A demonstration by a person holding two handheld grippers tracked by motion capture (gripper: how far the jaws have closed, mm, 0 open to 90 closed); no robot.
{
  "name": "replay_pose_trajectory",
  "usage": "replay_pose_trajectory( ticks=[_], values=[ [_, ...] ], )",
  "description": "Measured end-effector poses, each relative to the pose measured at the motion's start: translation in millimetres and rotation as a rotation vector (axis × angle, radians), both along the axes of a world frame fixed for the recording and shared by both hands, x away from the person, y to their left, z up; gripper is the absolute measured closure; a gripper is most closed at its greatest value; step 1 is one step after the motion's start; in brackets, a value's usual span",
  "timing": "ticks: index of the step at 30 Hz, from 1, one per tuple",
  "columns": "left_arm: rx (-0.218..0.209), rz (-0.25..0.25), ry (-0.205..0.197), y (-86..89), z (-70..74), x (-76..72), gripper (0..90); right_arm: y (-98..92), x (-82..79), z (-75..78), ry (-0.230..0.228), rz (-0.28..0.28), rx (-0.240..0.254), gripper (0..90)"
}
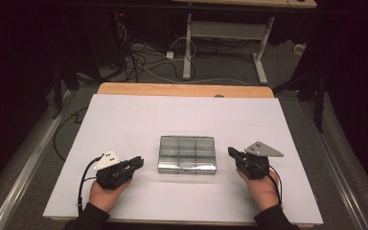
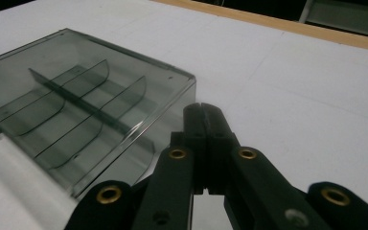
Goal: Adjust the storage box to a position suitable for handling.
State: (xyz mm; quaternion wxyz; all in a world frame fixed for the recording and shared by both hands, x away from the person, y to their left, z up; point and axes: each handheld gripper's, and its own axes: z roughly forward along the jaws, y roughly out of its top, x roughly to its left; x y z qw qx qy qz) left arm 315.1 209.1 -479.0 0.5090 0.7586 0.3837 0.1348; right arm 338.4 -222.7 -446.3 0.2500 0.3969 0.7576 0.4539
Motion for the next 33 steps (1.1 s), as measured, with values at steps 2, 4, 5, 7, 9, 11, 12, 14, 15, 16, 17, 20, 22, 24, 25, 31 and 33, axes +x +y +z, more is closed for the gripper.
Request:
replay_pose_trajectory(
  ticks=[2, 4, 5, 7, 9, 11, 12, 14, 15, 16, 17, 20, 22, 24, 25, 31, 33],
  values=[
    [0.030, 0.005, 0.012, -7.2, -0.9, 3.5, 86.4, -4.0, -9.2, -2.6, -0.006, 0.005, 0.030, 90.0],
    [0.059, 0.001, 0.040, -17.7, -2.6, 6.9, 87.3, -5.9, -21.7, -8.6, -0.001, 0.021, 0.026, 90.0],
    [0.059, 0.001, 0.040, -17.7, -2.6, 6.9, 87.3, -5.6, -24.5, -9.2, 0.002, 0.027, 0.018, 90.0],
    [0.080, -0.009, 0.047, -25.5, -4.0, 6.8, 87.3, -5.9, -30.5, -11.8, 0.012, 0.043, 0.032, 90.0],
    [0.096, -0.011, 0.061, -31.6, -4.3, 9.5, 87.3, -5.8, -32.1, -12.6, 0.021, 0.048, 0.038, 90.0],
    [0.118, -0.004, 0.064, -36.3, -4.0, 17.5, 87.3, -6.2, -32.7, -13.1, 0.032, 0.047, 0.041, 90.0],
    [0.118, -0.004, 0.064, -36.3, -4.0, 17.5, 87.3, -6.2, -32.7, -13.1, 0.032, 0.047, 0.041, 90.0],
    [0.116, -0.004, 0.081, -37.5, -5.4, 20.4, 87.3, -4.3, -30.5, -14.7, 0.044, 0.042, 0.030, 90.0],
    [0.126, -0.016, 0.087, -39.1, -6.6, 19.4, 87.3, 1.6, -29.7, -18.3, 0.060, 0.049, -0.005, 90.0],
    [0.126, -0.016, 0.087, -39.1, -6.6, 19.4, 87.3, 3.6, -29.8, -19.5, 0.065, 0.056, -0.010, 90.0],
    [0.138, -0.027, 0.087, -39.7, -6.0, 17.0, 87.3, 5.7, -30.0, -20.3, 0.068, 0.064, -0.016, 90.0],
    [0.154, -0.059, 0.055, -37.0, -2.6, 0.9, 87.3, 7.5, -32.2, -19.8, 0.067, 0.065, -0.015, 90.0],
    [0.150, -0.087, 0.068, -33.3, -5.5, -6.4, 87.3, 8.7, -34.1, -20.7, 0.072, 0.076, -0.011, 90.0],
    [0.148, -0.088, 0.069, -33.2, -5.5, -6.3, 87.3, 9.2, -34.5, -21.3, 0.074, 0.080, -0.017, 90.0],
    [0.137, -0.087, 0.068, -33.5, -5.3, -5.1, 87.3, 9.4, -34.6, -21.6, 0.074, 0.079, -0.019, 90.0],
    [0.122, -0.096, 0.078, -34.2, -5.4, -6.2, 87.1, 5.7, -38.4, -20.1, 0.072, 0.061, -0.004, 90.0],
    [0.104, -0.103, 0.064, -31.8, -3.1, -9.6, 87.1, 2.8, -40.6, -19.7, 0.067, 0.063, 0.010, 90.0]
  ],
)
